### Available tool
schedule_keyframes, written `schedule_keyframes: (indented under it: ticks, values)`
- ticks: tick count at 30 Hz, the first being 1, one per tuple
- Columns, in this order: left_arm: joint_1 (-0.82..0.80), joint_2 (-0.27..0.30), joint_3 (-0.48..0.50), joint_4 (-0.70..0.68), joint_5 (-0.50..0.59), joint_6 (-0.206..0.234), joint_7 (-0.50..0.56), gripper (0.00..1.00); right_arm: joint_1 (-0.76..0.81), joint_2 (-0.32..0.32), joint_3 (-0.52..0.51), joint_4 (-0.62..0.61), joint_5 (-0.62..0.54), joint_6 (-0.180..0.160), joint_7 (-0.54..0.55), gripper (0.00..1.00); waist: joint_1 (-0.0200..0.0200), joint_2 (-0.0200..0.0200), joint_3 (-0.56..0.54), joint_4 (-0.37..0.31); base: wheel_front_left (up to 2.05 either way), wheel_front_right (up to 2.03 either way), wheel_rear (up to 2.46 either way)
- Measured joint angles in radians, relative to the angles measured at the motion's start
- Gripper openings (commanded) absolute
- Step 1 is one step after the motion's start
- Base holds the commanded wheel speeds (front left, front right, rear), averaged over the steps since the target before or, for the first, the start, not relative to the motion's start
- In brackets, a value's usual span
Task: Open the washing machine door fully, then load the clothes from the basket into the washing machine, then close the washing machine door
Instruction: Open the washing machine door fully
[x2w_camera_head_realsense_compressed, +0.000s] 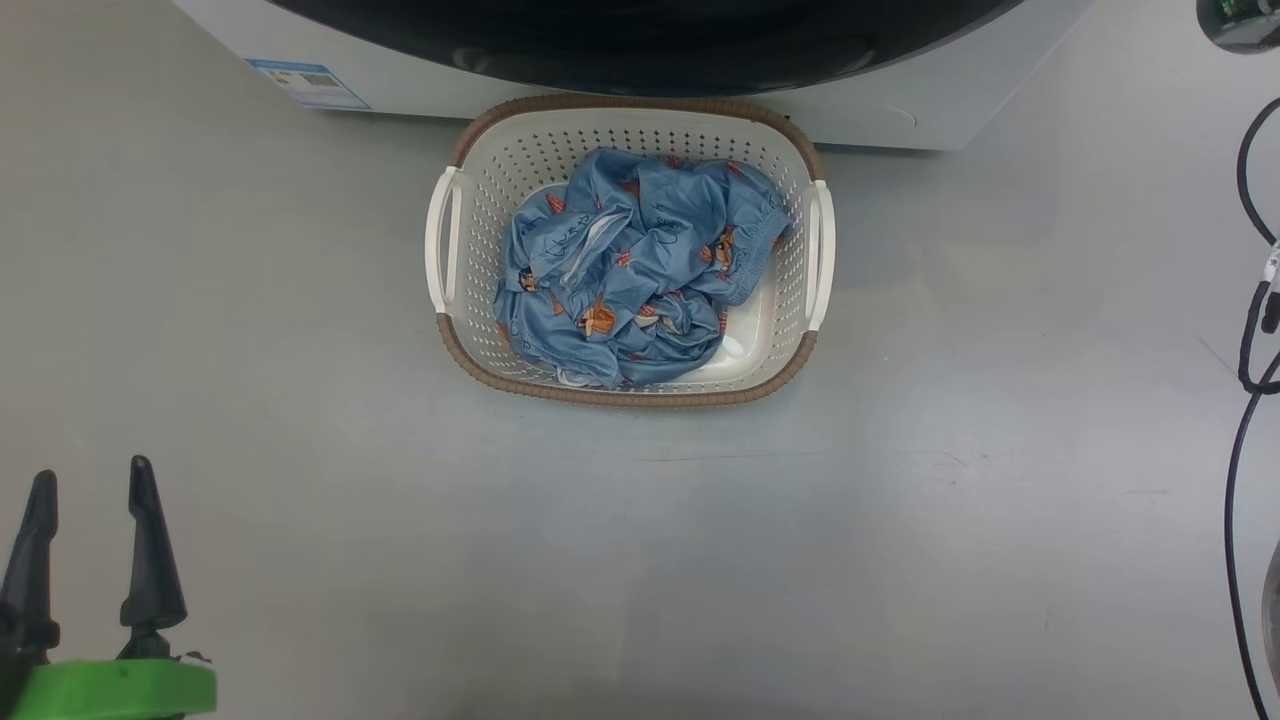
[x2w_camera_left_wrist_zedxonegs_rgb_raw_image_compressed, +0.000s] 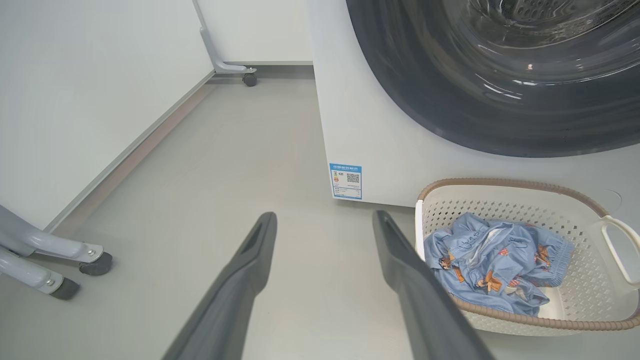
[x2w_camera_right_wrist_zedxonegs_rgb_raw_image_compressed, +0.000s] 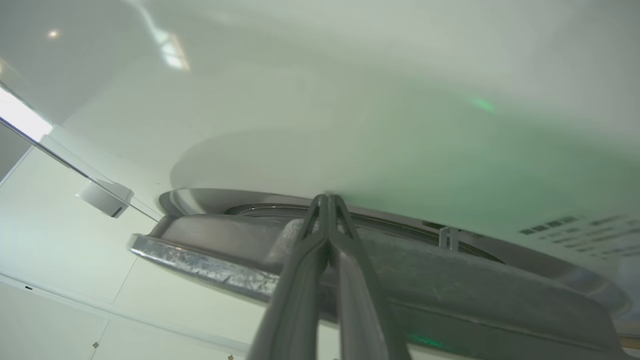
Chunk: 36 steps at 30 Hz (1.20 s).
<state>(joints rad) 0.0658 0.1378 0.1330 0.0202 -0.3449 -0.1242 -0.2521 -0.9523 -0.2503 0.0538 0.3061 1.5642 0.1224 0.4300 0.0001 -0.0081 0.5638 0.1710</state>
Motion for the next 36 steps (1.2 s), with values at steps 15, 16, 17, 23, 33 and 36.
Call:
schedule_keyframes:
  ticks: [15, 16, 17, 23, 33, 36]
  values:
    - [0.0, -0.016, 0.022, -0.003, 0.0, 0.0, 0.0, 1.0, -0.049, 0.018, 0.027, 0.055, -0.01, 0.002, 0.01, 0.0, 0.0001, 0.0, 0.03, -0.004, 0.0, 0.0, 0.0]
    - [0.0, -0.016, 0.022, -0.003, 0.0, 0.0, 0.0, 1.0, -0.05, 0.019, 0.028, 0.057, -0.01, 0.002, 0.01, 0.0, 0.0001, 0.0, 0.032, -0.005, 0.0, 0.0, 0.0]
    - [0.0, -0.016, 0.023, -0.004, 0.0, 0.0, 0.0, 1.0, -0.052, 0.02, 0.029, 0.06, -0.01, 0.002, 0.01, 0.0, 0.0, 0.0, 0.033, -0.006, 0.0, 0.0, 0.0]
    - [0.0, -0.016, 0.025, -0.004, 0.0, 0.0, 0.0, 1.0, -0.061, 0.019, 0.042, 0.083, -0.01, 0.001, 0.027, 0.0, 0.0, 0.0, 0.036, -0.013, 0.0, 0.0, 0.0]
    - [0.0, -0.016, 0.028, -0.002, 0.001, 0.0, 0.0, 1.0, -0.061, 0.011, 0.064, 0.095, -0.008, 0.0, 0.076, 0.0, 0.0, 0.0, 0.028, -0.026, 0.0, 0.0, 0.0]
    - [0.0, -0.016, 0.028, -0.001, 0.002, 0.0, 0.0, 1.0, -0.061, 0.009, 0.069, 0.097, -0.007, -0.001, 0.085, 0.0, 0.0, 0.0, 0.025, -0.029, 0.0, 0.0, 0.0]
